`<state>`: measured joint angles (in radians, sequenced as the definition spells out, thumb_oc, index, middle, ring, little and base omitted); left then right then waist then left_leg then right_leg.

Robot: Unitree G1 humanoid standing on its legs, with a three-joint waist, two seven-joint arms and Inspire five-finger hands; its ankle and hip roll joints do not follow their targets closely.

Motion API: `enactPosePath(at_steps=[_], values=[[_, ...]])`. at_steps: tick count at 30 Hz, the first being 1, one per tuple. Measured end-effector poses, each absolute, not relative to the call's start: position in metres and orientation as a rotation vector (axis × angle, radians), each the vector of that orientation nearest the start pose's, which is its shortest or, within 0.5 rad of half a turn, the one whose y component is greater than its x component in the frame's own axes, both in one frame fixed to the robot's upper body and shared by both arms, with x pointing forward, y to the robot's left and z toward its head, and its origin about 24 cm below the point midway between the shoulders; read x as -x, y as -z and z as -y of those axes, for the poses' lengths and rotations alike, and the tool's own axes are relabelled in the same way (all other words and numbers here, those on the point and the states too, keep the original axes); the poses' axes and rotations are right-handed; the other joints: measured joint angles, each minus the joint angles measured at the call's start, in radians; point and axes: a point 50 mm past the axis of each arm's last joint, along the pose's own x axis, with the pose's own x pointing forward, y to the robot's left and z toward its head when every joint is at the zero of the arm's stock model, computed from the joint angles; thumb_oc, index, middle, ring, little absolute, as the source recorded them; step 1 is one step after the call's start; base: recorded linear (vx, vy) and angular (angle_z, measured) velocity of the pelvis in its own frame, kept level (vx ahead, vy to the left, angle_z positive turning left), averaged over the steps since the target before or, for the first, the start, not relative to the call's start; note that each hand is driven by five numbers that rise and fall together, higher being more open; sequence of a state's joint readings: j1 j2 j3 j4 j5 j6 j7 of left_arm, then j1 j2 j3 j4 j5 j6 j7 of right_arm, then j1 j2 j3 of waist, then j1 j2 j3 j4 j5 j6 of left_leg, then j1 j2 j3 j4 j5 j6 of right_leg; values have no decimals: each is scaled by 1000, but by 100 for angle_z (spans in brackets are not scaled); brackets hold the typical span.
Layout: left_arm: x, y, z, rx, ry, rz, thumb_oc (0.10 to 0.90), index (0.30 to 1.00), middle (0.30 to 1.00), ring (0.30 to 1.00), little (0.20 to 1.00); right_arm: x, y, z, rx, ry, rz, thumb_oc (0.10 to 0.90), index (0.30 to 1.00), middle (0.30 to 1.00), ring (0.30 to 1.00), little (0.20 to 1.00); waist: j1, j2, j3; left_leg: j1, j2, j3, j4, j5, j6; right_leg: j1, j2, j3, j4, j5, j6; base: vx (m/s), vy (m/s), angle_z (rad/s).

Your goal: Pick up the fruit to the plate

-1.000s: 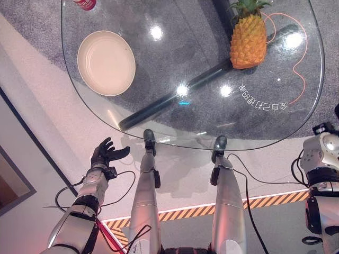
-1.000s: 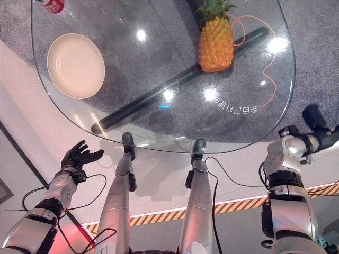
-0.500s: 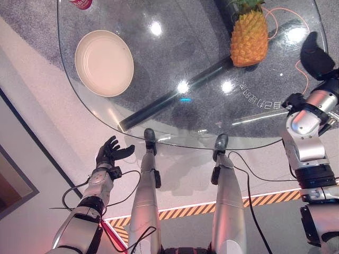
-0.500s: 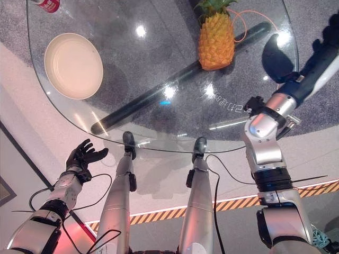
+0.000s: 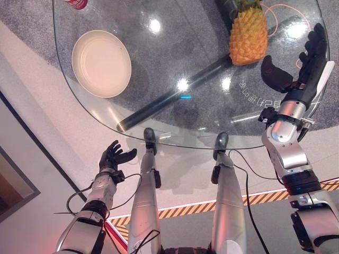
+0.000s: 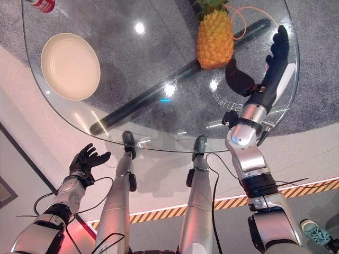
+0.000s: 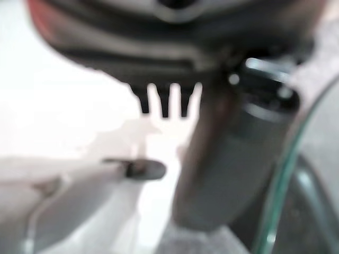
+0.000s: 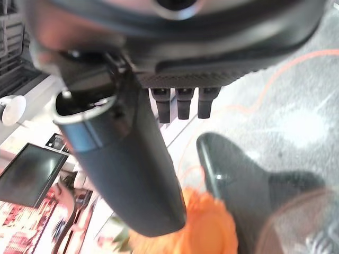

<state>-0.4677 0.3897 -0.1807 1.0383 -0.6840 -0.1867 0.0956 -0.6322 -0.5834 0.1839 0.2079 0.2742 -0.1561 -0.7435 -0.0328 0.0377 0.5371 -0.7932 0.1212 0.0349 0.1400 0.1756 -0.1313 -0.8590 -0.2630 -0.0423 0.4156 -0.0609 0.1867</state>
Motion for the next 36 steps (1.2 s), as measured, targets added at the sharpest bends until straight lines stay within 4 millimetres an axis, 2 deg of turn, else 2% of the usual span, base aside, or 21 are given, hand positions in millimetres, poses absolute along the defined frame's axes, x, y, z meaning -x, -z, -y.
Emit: enactPosePath(at_steps=[12,30,36], values=[[-302,24,-250,161,-317,-366,800,900,900,900,900,-327,-224,203,139,435,650,800,900,900,900,900,2,0,0,1,-4,0,0,1,2,1,-4,0,2,0,0,0,0,0],[-303,25,-245,167,-308,-370,800,900,900,900,900,-329,-219,197,99,458,608,800,900,900,900,900,16,1,0,14,-7,-2,0,7,4,16,-8,-3,6,0,0,0,0,0],[-302,26,-245,164,-308,-380,800,900,900,900,900,-332,-227,194,53,455,610,800,900,900,900,900,30,2,-1,18,-14,-3,0,12,7,19,-15,-4,16,-1,2,3,0,2]])
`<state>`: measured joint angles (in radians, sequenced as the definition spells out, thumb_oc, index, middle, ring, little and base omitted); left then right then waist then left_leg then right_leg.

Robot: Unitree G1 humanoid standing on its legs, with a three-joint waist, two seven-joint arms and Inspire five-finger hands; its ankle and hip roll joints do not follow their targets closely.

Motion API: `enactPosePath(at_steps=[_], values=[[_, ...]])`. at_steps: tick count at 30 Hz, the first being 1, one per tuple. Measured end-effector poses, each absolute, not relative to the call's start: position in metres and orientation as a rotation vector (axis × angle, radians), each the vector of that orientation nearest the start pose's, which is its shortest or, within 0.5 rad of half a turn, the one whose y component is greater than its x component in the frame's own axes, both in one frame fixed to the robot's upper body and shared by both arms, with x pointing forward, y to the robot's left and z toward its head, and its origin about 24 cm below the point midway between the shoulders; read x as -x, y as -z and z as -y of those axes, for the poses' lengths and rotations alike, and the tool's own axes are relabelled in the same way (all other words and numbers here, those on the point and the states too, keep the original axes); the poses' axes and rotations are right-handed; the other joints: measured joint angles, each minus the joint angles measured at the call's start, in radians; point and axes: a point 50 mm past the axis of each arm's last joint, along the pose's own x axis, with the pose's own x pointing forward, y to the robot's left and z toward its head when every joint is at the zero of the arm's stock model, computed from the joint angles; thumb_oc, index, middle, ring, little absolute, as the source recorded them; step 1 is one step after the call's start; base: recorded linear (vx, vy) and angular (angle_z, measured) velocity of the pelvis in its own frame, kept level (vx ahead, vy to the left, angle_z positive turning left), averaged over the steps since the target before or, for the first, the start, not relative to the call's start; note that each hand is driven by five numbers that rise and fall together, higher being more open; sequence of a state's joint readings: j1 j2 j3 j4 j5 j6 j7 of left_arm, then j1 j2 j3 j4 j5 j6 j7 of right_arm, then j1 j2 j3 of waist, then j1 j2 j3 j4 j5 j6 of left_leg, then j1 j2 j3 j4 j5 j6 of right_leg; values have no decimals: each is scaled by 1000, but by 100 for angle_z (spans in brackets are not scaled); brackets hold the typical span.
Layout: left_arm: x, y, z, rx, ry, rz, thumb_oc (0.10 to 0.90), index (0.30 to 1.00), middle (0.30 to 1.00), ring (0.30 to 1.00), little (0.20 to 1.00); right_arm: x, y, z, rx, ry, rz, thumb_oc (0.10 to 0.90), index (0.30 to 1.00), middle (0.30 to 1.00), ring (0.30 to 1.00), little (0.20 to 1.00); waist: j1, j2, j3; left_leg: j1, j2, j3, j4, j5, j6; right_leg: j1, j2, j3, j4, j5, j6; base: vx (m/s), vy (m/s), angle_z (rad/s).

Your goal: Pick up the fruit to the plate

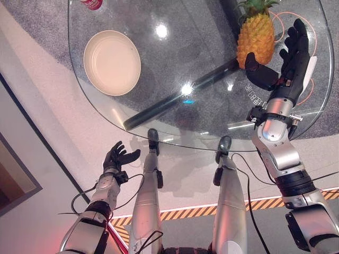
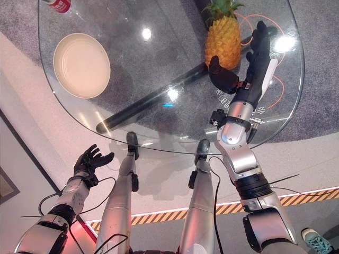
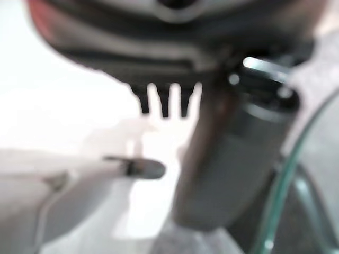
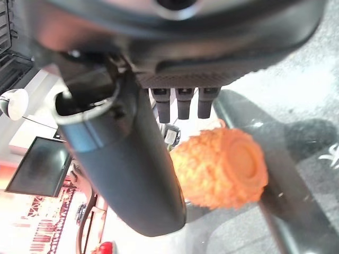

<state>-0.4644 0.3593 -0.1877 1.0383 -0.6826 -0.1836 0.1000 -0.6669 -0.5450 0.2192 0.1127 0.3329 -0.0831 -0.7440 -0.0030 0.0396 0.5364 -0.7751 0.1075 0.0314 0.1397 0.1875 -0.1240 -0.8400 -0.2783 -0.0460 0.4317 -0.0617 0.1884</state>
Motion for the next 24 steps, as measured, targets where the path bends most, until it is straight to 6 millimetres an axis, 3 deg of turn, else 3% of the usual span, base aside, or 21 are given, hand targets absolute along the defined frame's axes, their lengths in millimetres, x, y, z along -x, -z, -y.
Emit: enactPosePath(at_steps=[11,24], values=[[-302,27,-245,163,-306,-382,800,900,900,900,900,-337,-235,190,65,460,591,800,900,900,900,900,3,0,0,0,-6,-2,-1,2,2,2,-5,-1,-2,1,3,1,0,1],[-302,29,-240,142,-281,-396,800,900,900,900,900,-352,-238,199,57,552,518,800,900,900,900,900,7,2,0,0,-7,-10,-1,5,1,4,-6,-4,1,1,3,0,0,0]])
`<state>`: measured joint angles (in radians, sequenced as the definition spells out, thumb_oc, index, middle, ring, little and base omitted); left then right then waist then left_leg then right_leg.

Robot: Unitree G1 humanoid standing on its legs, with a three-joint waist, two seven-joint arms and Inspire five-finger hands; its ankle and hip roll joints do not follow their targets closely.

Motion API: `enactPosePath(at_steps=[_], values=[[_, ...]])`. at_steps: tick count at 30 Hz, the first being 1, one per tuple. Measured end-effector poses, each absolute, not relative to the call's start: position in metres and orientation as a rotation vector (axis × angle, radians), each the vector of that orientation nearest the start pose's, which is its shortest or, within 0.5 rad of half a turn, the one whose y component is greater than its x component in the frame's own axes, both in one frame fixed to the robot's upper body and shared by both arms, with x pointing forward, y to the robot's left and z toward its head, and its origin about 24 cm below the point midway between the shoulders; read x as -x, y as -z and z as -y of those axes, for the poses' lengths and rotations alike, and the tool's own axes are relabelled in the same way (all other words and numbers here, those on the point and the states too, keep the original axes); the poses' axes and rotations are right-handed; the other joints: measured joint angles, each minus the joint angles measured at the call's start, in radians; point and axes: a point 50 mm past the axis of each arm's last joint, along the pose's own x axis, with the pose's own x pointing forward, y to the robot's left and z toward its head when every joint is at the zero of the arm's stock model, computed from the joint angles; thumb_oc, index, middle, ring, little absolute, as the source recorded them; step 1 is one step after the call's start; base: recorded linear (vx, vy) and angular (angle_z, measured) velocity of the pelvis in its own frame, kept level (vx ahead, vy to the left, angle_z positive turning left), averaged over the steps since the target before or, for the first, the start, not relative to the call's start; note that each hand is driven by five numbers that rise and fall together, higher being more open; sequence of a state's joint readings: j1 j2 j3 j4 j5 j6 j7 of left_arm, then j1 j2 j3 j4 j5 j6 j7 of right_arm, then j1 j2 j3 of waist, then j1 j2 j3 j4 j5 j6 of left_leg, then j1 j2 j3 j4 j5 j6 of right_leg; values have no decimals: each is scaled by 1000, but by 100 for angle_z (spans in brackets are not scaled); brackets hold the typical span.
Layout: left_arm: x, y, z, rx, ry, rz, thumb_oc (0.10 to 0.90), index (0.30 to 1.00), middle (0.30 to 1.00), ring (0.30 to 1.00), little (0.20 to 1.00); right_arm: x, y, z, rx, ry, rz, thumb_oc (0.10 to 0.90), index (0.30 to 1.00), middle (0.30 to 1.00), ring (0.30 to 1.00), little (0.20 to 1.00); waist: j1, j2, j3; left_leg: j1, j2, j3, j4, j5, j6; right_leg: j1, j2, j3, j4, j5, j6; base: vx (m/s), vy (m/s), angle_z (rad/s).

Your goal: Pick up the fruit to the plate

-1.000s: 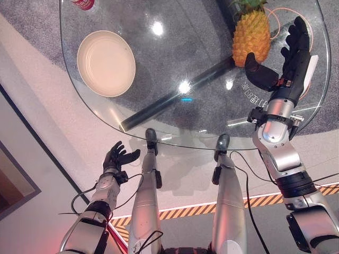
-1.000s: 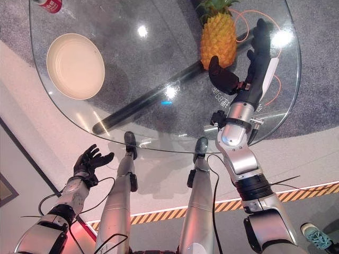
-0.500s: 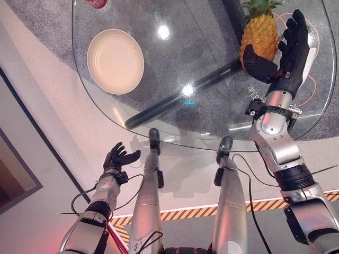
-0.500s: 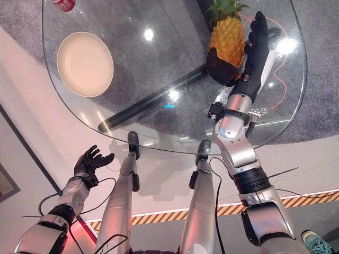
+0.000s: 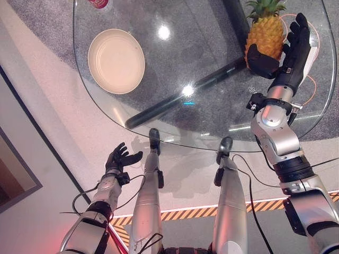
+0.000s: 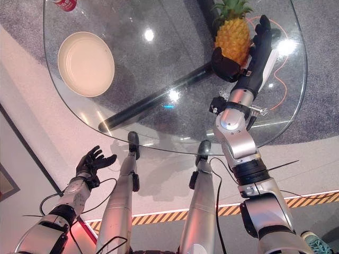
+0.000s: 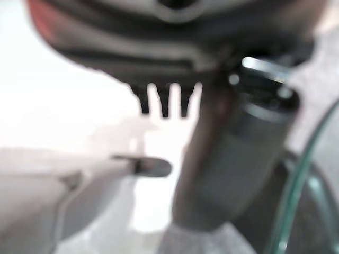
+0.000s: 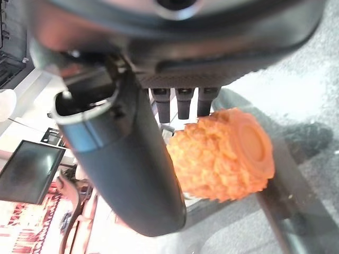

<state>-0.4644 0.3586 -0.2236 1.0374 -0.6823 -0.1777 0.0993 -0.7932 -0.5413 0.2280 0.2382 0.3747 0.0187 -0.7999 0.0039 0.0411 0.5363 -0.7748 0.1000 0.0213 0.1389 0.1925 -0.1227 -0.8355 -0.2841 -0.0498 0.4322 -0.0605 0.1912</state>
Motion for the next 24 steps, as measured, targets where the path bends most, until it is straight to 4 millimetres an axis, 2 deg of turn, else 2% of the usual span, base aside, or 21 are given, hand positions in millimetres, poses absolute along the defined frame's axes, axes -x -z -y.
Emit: enactPosePath(at_steps=[5,10,24], values=[[-302,29,-240,141,-279,-399,800,900,900,900,900,-357,-238,203,68,600,489,800,900,900,900,900,6,7,-1,1,-1,-1,0,0,0,2,-1,-1,0,0,0,0,0,0],[-302,29,-239,139,-275,-401,800,900,900,900,900,-363,-241,210,88,654,455,800,900,900,900,900,19,24,0,2,-4,-3,1,2,2,4,-5,-3,2,0,0,0,0,0],[-301,32,-235,120,-248,-420,800,900,900,900,900,-369,-240,213,90,666,377,800,900,900,900,900,19,25,0,1,-3,-6,0,2,2,9,-5,-11,2,-1,1,0,0,0]])
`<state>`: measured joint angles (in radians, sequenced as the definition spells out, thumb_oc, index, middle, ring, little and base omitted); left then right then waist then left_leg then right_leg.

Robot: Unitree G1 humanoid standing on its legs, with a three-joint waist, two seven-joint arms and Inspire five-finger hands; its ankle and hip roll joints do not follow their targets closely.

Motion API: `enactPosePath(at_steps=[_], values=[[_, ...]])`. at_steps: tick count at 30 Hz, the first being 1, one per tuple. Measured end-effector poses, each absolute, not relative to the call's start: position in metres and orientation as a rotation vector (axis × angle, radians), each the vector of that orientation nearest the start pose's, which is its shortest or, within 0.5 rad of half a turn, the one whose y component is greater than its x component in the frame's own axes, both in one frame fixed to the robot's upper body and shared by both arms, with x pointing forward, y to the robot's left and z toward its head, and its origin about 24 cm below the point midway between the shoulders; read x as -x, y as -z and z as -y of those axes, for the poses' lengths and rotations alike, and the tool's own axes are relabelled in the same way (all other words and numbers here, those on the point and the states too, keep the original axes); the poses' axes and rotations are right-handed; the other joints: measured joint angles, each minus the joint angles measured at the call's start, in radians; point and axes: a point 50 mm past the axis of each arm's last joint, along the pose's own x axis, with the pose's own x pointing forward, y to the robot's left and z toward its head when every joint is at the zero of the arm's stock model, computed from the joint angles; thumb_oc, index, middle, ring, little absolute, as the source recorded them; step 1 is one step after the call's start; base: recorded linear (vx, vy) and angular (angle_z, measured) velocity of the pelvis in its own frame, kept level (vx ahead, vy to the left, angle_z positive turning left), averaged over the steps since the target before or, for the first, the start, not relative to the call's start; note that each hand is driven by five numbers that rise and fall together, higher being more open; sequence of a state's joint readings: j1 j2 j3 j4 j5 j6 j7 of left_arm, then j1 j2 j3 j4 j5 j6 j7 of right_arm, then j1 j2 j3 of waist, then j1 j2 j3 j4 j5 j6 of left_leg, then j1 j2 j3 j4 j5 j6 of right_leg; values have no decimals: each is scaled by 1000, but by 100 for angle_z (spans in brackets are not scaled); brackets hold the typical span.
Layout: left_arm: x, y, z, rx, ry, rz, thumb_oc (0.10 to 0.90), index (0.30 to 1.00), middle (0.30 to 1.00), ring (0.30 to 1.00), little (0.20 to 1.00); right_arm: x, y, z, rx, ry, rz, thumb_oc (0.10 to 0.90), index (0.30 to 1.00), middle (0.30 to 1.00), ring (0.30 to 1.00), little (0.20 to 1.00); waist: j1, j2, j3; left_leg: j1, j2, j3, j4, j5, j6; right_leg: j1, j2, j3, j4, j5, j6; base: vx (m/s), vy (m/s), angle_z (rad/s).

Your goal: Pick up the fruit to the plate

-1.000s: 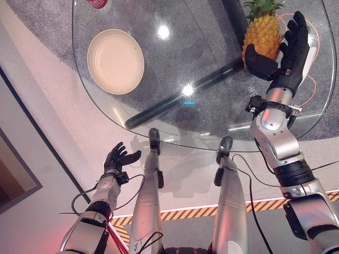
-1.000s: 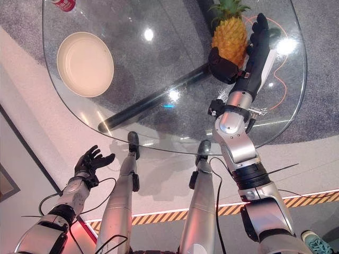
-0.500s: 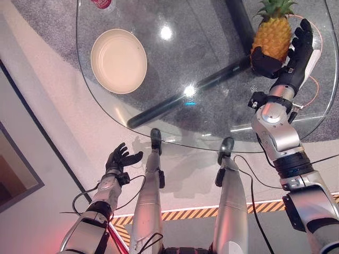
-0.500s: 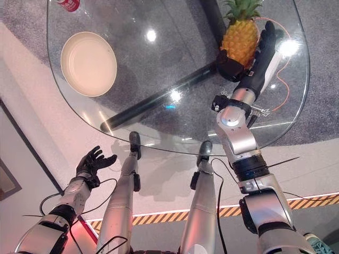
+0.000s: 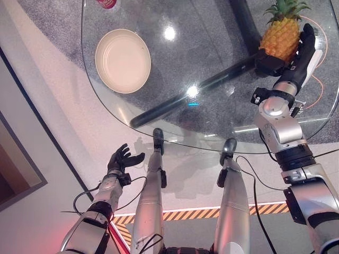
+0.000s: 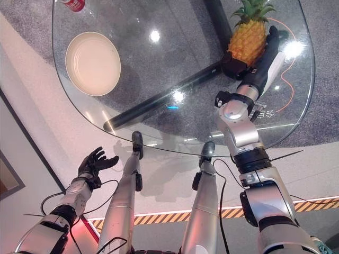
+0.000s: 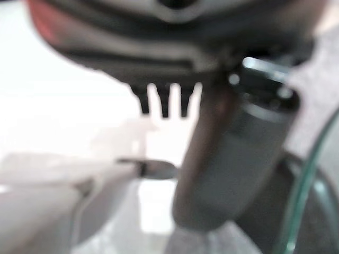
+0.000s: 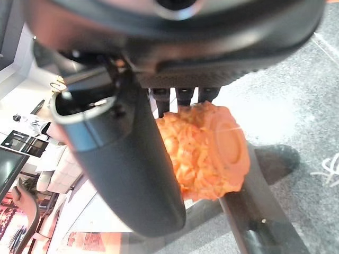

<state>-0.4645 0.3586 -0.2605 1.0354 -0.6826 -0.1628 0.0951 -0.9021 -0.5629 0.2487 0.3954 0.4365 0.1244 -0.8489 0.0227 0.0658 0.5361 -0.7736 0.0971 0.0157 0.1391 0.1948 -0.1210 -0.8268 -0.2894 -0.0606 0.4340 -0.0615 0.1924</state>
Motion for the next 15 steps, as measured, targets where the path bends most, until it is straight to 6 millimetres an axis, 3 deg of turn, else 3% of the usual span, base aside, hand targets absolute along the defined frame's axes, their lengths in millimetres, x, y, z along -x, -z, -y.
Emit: enactPosePath(at_steps=[15], values=[[-304,28,-232,124,-234,-402,800,900,900,900,900,-374,-241,215,123,646,326,800,900,900,900,900,1,0,0,-3,0,-4,0,0,0,0,0,-6,0,-1,1,0,0,0]])
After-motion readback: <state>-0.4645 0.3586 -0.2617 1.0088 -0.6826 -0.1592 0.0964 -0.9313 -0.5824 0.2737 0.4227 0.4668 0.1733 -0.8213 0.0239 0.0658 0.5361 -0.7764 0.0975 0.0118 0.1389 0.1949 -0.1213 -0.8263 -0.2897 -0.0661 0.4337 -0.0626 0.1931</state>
